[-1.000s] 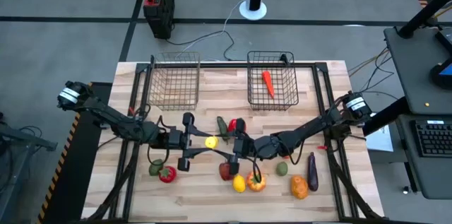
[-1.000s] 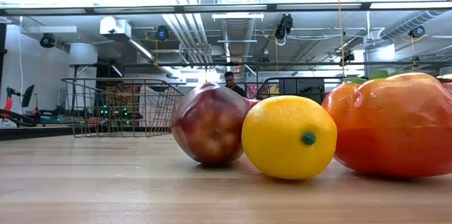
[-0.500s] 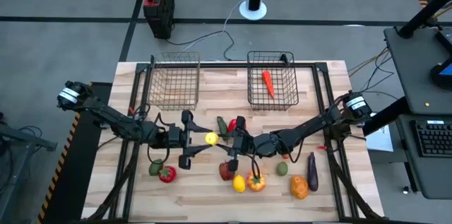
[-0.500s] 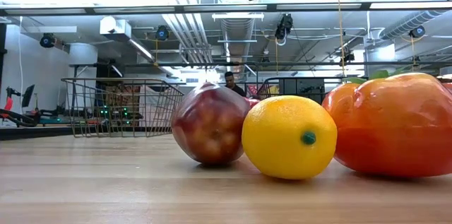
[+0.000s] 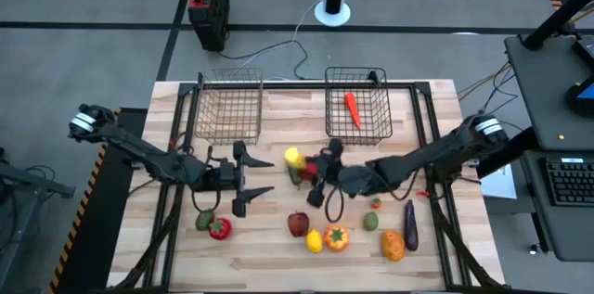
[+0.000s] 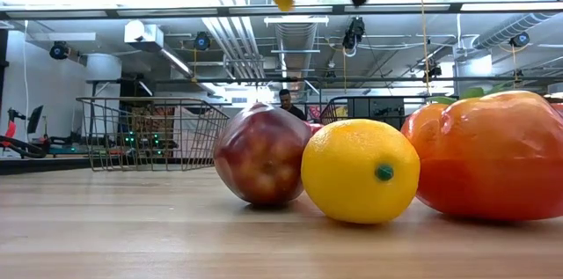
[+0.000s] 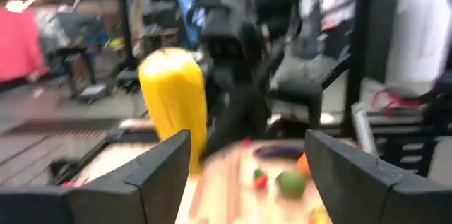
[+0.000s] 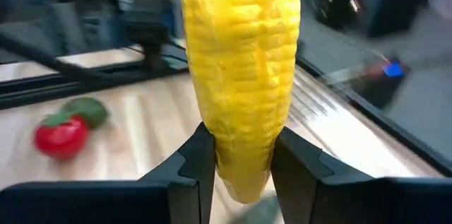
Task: Sort produce into baskets
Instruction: Put the yellow corn into the right black wire basket
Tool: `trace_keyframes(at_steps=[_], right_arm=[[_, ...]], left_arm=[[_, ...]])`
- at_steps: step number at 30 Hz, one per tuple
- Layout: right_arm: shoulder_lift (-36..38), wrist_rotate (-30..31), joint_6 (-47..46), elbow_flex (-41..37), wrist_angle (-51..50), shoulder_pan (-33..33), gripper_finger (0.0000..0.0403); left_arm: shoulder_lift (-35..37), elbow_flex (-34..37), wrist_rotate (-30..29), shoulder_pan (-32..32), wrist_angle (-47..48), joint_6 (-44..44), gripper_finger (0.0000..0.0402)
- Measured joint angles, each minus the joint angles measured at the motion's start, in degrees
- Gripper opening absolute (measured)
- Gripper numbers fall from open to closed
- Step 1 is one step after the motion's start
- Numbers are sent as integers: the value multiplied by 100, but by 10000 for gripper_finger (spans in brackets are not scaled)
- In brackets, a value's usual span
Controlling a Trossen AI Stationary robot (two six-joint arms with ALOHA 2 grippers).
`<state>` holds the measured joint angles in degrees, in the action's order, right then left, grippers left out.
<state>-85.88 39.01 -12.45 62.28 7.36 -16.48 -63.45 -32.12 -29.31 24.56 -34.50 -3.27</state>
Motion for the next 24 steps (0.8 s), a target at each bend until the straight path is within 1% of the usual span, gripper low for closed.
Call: trace_keyframes(at_steps=[2, 6, 9, 11, 14, 18, 21, 24], right_arm=[[310, 1, -576, 0, -720, 210, 102], [890, -18, -1868, 0, -2193, 786, 102], [1232, -280, -2536, 0, -3150, 1377, 102], [1369, -579, -2851, 0, -3631, 1825, 102], [1426, -1156, -2975, 0, -4057, 2504, 102], [1375, -1867, -2961, 0, -4270, 3264, 102], [1284, -2178, -2878, 0, -4411, 3718, 102], [1200, -2328, -2852, 10, -4600, 4066, 102]], left_arm=[[166, 0, -193, -1, 448, 160, 256], [422, -2, -430, -2, 1012, 463, 253], [521, -2, -438, -2, 1225, 555, 253], [548, -2, -486, -2, 1221, 553, 253], [550, -2, -607, -2, 1234, 500, 253], [550, -2, -838, -2, 1255, 341, 253], [550, -2, -926, -7, 1274, 261, 253], [550, -2, -928, -9, 1291, 185, 253]])
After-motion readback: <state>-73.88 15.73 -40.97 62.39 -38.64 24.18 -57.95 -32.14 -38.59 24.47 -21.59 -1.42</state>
